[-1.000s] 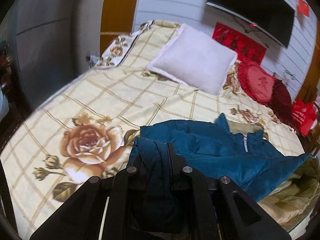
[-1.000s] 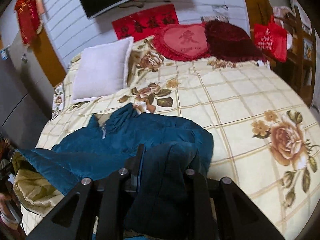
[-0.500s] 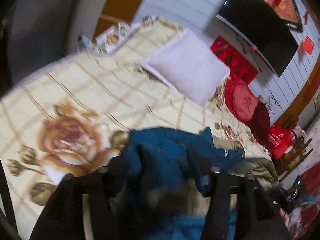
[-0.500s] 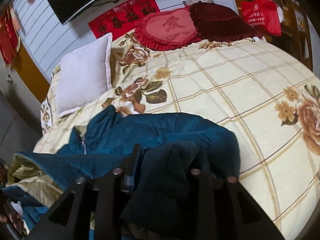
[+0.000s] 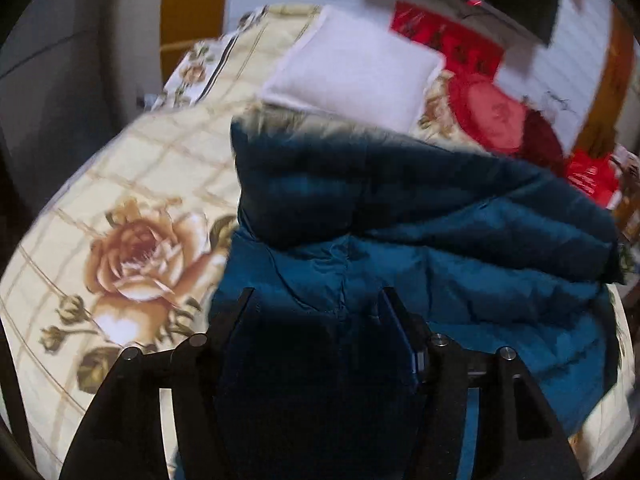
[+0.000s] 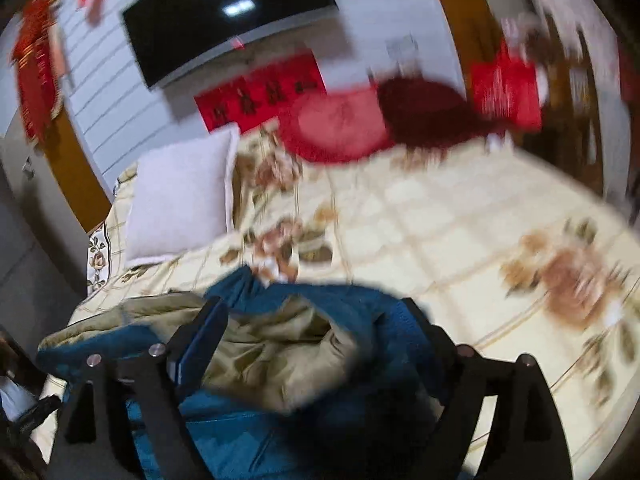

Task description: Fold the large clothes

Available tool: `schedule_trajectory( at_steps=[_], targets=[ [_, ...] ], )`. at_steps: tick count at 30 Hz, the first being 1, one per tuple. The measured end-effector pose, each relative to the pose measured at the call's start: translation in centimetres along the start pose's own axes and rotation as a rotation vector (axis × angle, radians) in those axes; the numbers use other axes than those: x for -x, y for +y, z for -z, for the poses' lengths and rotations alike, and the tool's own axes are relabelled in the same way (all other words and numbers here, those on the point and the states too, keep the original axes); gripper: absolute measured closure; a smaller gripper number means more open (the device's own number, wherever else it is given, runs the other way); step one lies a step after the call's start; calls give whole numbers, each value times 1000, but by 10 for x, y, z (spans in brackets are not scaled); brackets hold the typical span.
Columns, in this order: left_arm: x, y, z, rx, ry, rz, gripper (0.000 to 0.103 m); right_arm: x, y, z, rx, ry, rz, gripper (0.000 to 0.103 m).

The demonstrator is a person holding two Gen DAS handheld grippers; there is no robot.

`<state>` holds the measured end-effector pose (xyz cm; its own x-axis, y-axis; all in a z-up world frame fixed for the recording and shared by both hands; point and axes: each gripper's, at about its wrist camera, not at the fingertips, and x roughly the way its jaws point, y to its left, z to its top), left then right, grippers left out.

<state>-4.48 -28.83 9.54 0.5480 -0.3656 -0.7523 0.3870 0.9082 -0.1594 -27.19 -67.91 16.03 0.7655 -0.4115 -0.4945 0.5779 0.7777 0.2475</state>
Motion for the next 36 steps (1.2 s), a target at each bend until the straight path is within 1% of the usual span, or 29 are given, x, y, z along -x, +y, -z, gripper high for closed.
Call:
schedule_trajectory(
  at_steps=[1,2,3,4,5,6,7,9,11,13,14,15,17,19,21,23,25,26,27,29,32,34,36],
  targets=[
    [-6,0,-1,19,8,-17,27,9,7,-3,22,-26,-24,15],
    [-11,0,0,31,13,-25,27,16,15,-3,52,-39,-71,15],
    [-15,2,-1,49,19,-30,27,17,29,-2,111,-22,-135,15],
    [-19,5,-1,69,23,-31,27,11,46,3,189,36,-177,15],
    [-22,7,-1,85,26,-35,27,2,62,9,255,89,-185,15],
    [-25,9,-1,95,31,-38,27,-10,77,18,316,132,-174,15],
    [-27,9,-1,99,35,-39,27,-24,90,27,357,156,-161,15],
    [-31,7,-1,89,36,-47,27,-54,106,37,387,207,-138,16],
    [-35,3,-2,62,31,-61,27,-89,113,42,375,262,-97,16],
    [-38,1,-3,49,18,-68,27,-122,112,47,356,312,-17,16],
    [-40,1,-3,45,9,-68,27,-139,108,50,335,345,4,16],
    [-43,2,-4,43,-4,-66,27,-152,104,52,314,356,6,15],
    [-49,4,-6,53,-20,-65,26,-164,103,55,299,349,21,15],
    [-53,6,-9,59,-27,-64,26,-170,107,59,311,351,45,15],
    [-50,6,-11,62,-16,-71,26,-166,110,61,332,357,62,15],
    [-41,4,-13,44,-18,-68,27,-150,108,57,329,352,43,15],
    [-25,1,-16,25,-71,-43,27,-126,106,50,329,315,1,15],
    [-22,-1,-18,15,-86,-46,27,-115,102,47,348,292,5,15],
    [-19,-4,-22,-3,-102,-58,27,-108,98,44,369,281,21,15],
    [-21,-8,-27,-21,-107,-75,27,-102,89,38,404,265,55,15],
    [-35,-13,-32,-32,-81,-111,27,-106,71,32,436,245,147,15],
    [-49,-13,-32,-27,-56,-131,27,-120,55,32,405,275,179,15],
    [-59,-10,-30,-13,-49,-140,27,-135,42,34,349,306,184,14]
  ],
)
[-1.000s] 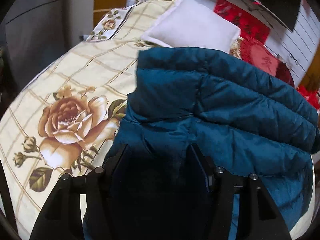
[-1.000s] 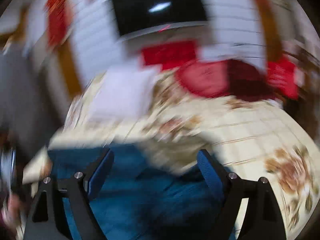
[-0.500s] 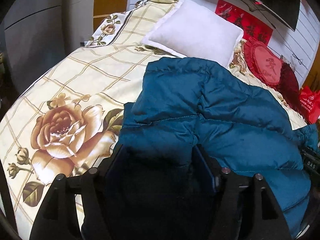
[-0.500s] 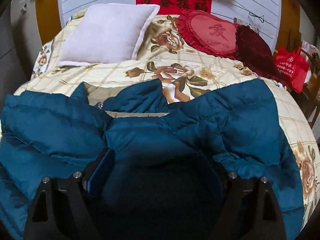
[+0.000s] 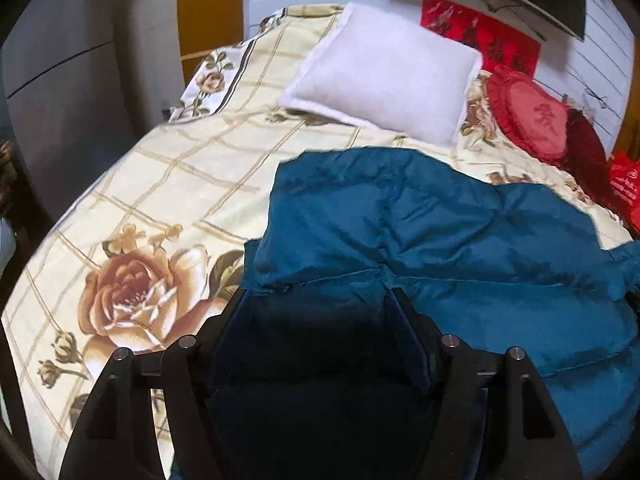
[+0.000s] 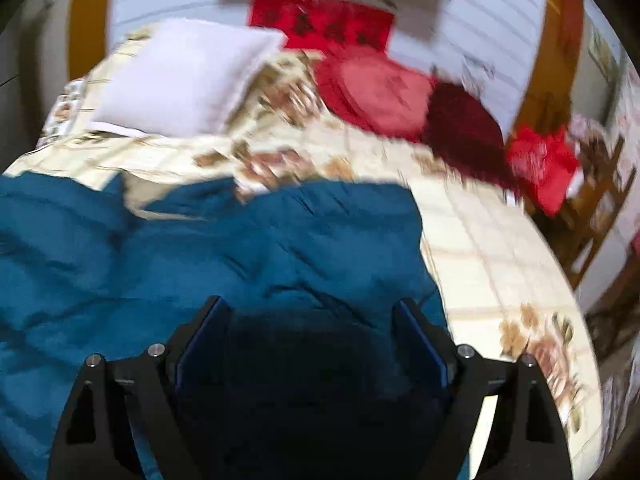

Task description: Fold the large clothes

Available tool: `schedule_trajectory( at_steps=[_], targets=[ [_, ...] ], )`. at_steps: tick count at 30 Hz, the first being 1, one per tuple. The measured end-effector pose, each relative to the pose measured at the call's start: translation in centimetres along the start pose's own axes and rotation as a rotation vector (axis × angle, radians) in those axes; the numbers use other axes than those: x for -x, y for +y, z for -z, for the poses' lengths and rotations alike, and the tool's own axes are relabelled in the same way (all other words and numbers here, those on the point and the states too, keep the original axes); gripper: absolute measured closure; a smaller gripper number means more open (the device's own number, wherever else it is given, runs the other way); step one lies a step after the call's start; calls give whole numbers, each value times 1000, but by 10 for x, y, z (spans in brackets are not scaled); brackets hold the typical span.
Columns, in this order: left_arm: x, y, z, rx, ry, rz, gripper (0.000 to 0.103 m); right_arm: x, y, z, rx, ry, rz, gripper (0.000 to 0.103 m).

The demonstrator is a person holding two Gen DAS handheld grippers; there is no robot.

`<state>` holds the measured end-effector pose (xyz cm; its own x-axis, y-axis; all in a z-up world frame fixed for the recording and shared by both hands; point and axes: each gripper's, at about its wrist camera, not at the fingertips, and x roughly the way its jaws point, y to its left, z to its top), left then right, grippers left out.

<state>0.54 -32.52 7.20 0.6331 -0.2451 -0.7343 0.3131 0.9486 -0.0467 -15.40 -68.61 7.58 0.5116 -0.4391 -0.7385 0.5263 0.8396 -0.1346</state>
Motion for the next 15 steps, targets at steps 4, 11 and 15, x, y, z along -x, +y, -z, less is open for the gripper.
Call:
schedule_trajectory(
  at_steps=[4,11,15],
  targets=[
    [-13,0,-1,1,1,-10,26,-24,-3,-4,-40,21,-27,9],
    [-23,2,-1,15,13,-5,24,-35,-3,-3,-66,30,-46,7],
    [-22,3,2,15,4,-6,24,11,-6,4,-89,-20,-138,7]
  ],
)
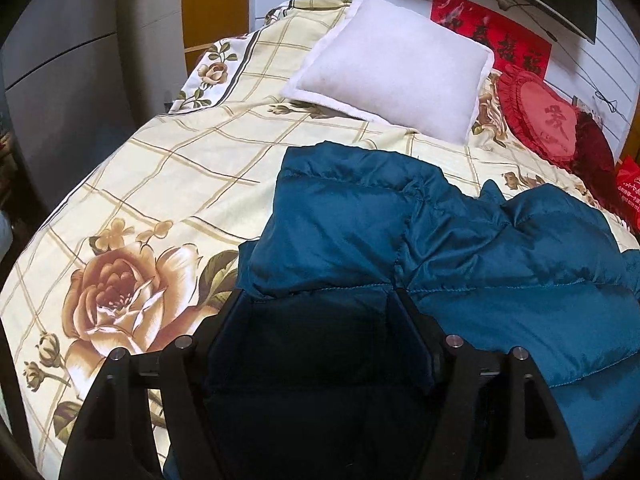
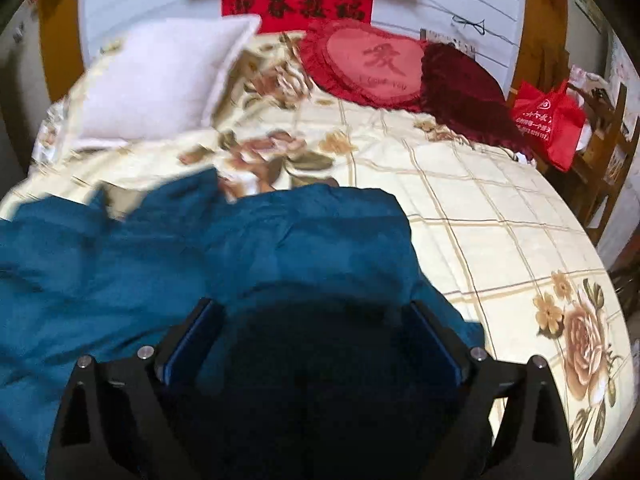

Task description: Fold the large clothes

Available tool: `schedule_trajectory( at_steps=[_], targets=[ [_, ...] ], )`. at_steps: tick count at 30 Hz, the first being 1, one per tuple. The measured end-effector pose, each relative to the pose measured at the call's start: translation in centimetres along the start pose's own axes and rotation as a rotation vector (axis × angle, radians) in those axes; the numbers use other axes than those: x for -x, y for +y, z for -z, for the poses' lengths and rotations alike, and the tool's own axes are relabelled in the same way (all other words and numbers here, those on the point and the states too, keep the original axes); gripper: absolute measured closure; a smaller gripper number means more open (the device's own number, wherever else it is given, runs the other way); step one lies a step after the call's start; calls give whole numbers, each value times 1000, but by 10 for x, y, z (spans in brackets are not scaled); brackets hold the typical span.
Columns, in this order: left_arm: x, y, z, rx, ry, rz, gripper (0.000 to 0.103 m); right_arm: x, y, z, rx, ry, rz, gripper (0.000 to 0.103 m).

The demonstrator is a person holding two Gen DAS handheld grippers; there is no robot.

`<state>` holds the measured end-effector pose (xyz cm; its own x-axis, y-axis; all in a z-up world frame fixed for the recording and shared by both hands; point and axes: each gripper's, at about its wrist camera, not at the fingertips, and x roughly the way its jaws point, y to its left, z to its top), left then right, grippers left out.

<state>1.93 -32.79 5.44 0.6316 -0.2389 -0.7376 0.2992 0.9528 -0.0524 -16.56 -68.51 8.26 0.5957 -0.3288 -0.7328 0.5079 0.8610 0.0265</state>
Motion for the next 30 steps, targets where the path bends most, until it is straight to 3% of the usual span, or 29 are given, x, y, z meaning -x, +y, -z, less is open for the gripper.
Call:
schedule_trajectory(
  at_steps=[2,6,10,12,18,26,30],
  targets=[
    [0,0,0,1,0,0,24,23,5,8,35,-1,-52,7],
    [0,0,0,-4,-4,-8,24,41,13,28,142,19,-44,7],
    [1,0,2,-4,-13,-13,24,25,4,41,145,34,-34,6],
    [0,0,2,-1,-15,-17,24,15,-3,44,112,35,-44,0],
    [4,0,3,1,-10,-31,24,9,-4,45,94,43,-28,1],
    [62,33,18,51,6,120,24,81,-11,62,100,1,-40,3],
    [95,53,46,30,16,176,24,96,-21,83,81,13,-65,3]
  ],
)
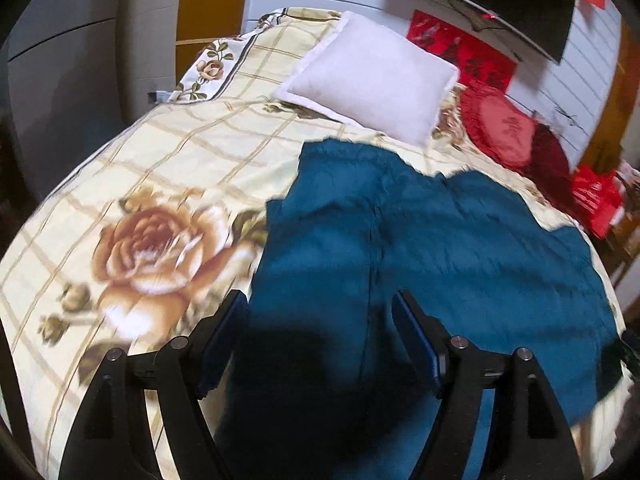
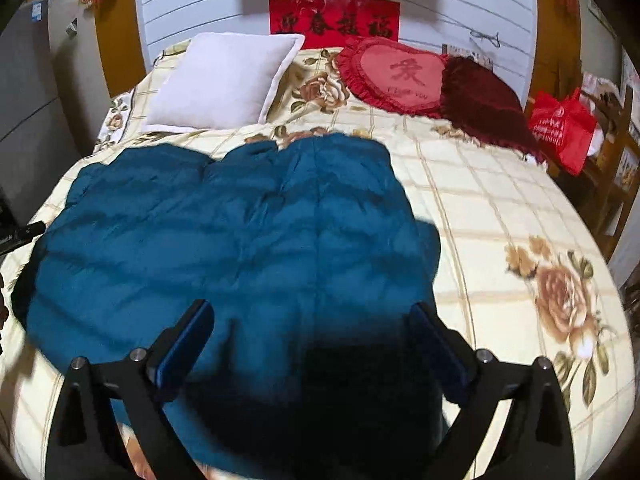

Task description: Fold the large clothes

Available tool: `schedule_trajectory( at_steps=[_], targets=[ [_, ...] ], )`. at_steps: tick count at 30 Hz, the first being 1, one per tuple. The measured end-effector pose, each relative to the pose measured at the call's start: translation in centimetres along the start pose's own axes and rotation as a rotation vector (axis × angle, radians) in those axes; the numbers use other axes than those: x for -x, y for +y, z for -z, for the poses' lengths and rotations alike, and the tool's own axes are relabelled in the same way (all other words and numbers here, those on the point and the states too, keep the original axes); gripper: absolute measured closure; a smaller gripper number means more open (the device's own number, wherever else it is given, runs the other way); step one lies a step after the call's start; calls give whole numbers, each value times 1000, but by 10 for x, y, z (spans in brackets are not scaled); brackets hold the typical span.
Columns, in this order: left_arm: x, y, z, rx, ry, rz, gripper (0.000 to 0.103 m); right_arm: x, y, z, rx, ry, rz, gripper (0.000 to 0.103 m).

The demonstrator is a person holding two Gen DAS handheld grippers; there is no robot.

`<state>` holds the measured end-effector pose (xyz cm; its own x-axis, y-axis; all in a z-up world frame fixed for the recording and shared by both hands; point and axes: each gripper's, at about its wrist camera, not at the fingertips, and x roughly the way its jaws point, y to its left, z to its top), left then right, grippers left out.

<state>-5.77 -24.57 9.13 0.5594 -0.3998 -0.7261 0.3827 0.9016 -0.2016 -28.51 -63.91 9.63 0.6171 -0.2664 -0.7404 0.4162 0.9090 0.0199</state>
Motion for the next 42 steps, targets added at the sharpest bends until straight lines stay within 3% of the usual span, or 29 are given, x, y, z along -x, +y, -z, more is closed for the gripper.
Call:
schedule_trajectory(
  at_steps=[3,6,7,8,10,17,22,26,42],
  targets=[
    [11,13,21,23,42,6,24,-9,-7,19,-22,33,41,3],
    [5,26,43,50,110,-59,24,-30,-11,33,-27,63,59,0],
    [-4,32,50,66,166,-77,24,-34,-10,36,-31,58,59,0],
    [-6,36,56,101,178,-53,24,-33,-9,35,-36,54,61,0],
    [0,45,62,183,169,-16,24,-27,-7,33,-37,63,75,1],
    [13,29,61,116,88,-20,24,27,-22,41,-130,-47,33,0],
    [7,16,60,46,78,-44,24,12,-32,49,-144,-54,-65,0],
    [0,13,59,18,76,-52,24,2,-32,48,-102,-55,-41,0],
    [-18,19,53,43,107,-1,19,-32,-46,47,-175,32,-84,0]
  ],
)
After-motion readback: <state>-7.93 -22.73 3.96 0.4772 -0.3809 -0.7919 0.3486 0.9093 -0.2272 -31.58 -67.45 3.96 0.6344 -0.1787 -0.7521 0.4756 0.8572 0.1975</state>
